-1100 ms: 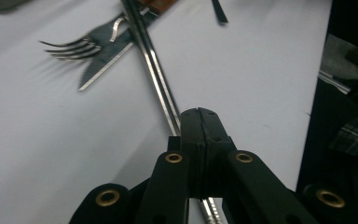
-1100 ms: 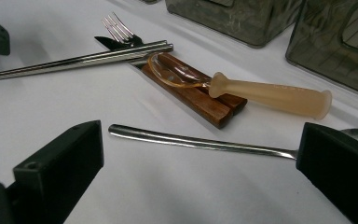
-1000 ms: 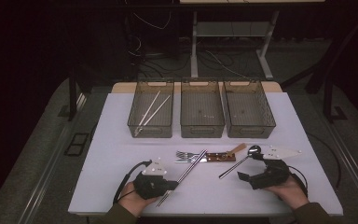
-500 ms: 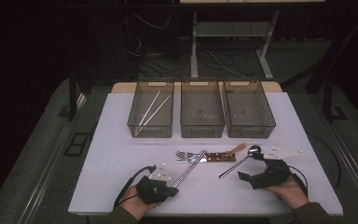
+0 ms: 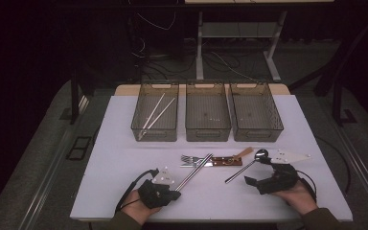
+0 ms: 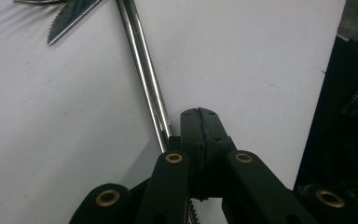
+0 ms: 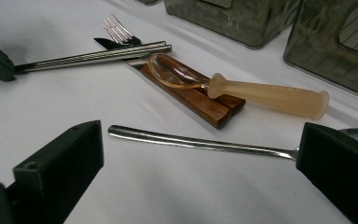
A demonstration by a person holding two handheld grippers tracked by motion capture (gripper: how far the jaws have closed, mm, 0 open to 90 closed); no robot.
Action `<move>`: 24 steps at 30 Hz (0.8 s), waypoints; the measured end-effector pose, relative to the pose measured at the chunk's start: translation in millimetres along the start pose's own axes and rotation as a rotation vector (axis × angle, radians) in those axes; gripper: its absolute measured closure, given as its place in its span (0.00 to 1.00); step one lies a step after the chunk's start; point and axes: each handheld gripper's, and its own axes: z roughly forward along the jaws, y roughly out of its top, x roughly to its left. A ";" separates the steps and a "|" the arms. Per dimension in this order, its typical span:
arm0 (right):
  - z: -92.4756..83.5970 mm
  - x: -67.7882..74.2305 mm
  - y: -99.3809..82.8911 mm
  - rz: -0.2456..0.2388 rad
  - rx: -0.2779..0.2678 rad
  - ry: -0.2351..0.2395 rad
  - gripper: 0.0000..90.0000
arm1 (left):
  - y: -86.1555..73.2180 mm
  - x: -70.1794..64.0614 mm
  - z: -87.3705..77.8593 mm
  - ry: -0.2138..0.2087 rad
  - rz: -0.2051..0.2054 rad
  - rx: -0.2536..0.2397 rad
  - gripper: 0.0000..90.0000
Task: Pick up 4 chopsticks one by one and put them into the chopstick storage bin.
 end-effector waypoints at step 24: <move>-0.6 -0.2 0.2 -0.001 -0.002 0.000 0.01 | -6.7 14.9 -11.7 0.119 -0.014 0.019 0.99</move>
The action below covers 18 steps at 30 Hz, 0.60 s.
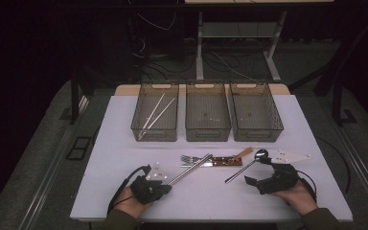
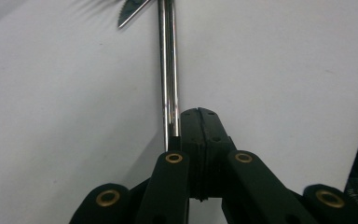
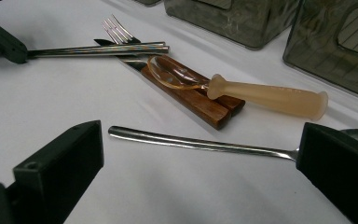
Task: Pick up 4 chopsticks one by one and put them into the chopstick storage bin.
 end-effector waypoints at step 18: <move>0.3 0.0 -0.1 0.001 0.001 0.002 0.01 | -0.8 4.9 -6.2 0.007 -0.029 -0.037 0.98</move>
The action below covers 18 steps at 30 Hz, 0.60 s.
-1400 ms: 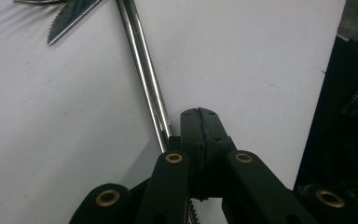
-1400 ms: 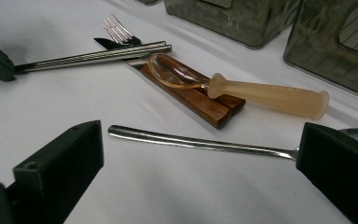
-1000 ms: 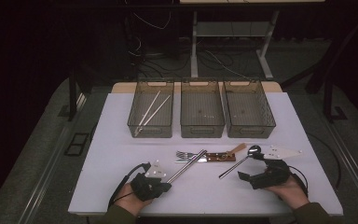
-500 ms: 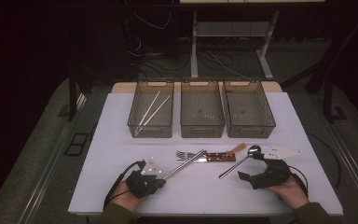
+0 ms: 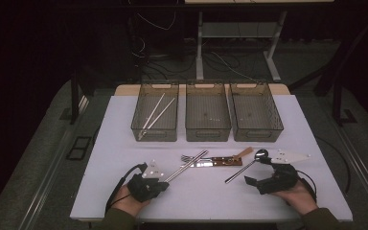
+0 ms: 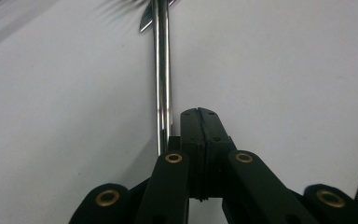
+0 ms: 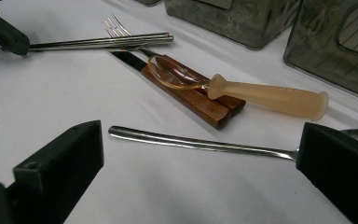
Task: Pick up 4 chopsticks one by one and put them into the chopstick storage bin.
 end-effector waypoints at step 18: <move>0.9 -0.6 0.0 0.003 0.005 -0.004 0.01 | 27.8 33.4 13.7 -0.049 -0.120 -0.134 0.76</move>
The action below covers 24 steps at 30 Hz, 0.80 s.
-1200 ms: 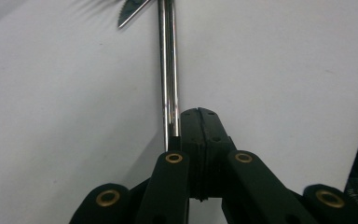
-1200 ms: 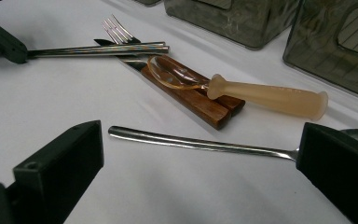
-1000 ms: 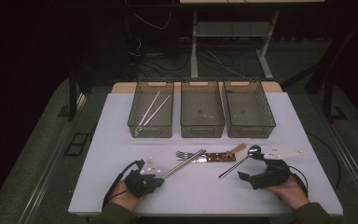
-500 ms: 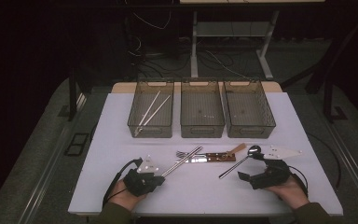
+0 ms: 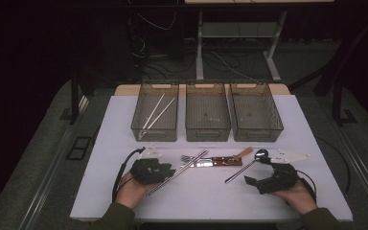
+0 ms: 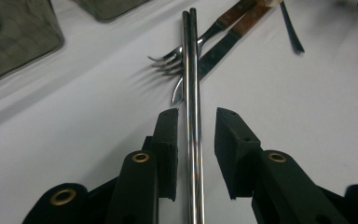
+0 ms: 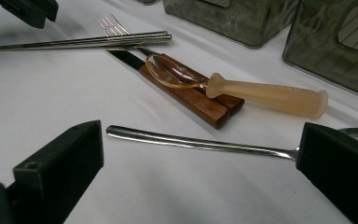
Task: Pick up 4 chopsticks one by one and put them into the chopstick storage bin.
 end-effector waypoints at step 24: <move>0.3 0.5 0.0 -0.005 0.000 0.002 0.01 | 4.3 2.9 20.1 -0.001 0.039 0.037 0.88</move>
